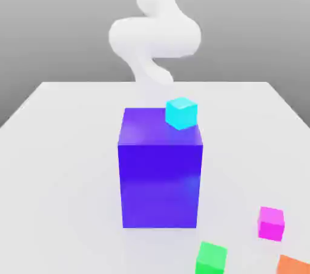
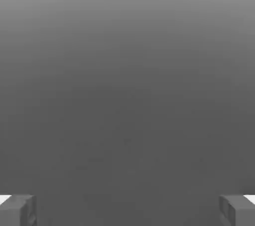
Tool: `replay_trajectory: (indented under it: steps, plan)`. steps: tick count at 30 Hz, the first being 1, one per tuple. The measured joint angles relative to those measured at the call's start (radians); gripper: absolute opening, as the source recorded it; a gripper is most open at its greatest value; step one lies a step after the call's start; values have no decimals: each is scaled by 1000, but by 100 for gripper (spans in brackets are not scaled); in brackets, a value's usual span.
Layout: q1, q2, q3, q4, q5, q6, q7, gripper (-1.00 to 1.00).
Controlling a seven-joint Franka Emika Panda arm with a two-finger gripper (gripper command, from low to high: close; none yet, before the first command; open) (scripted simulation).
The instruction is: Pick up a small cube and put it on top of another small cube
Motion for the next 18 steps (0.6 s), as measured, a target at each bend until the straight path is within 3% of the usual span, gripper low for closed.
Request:
replay_trajectory:
  steps: [18]
  plan:
    - [322, 659, 68, -142, 57, 286, -519, 0]
